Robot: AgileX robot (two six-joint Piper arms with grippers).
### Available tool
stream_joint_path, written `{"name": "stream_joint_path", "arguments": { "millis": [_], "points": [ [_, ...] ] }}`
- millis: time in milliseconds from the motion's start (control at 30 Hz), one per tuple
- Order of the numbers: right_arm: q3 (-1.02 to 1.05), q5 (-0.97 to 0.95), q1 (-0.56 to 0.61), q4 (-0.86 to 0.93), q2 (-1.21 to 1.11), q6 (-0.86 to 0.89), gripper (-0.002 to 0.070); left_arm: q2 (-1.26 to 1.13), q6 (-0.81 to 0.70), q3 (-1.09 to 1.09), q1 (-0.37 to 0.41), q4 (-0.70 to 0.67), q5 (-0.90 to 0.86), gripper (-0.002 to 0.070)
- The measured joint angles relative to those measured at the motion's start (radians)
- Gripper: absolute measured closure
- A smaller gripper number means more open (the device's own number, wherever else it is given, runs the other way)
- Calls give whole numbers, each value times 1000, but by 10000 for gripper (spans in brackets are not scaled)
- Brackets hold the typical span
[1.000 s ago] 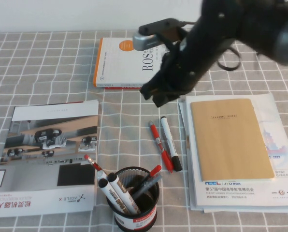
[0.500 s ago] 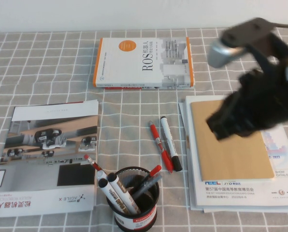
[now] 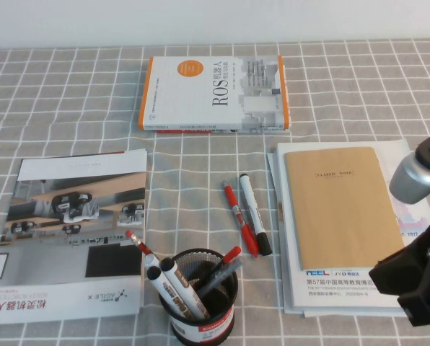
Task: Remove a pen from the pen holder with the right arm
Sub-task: 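Take a marker out of the pen holder and lay it on the table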
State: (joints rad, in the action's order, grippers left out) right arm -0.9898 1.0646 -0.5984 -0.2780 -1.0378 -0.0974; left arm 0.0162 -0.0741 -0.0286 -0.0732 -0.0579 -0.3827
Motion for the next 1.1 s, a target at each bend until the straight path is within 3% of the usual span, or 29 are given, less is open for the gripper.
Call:
{"name": "stream_joint_path", "arguments": {
  "millis": [300,533,900,1100],
  "points": [
    [2,-15,0,25,-6,0,688,0,0,0,0,0,0,678],
    [150,-220,57,39,84,0,688,0,0,0,0,0,0,678],
    [674,-693,348,15,504,0,688,0,0,0,0,0,0,678],
    [841,-754,470,6,755,0,688,0,0,0,0,0,0,678]
  ]
}}
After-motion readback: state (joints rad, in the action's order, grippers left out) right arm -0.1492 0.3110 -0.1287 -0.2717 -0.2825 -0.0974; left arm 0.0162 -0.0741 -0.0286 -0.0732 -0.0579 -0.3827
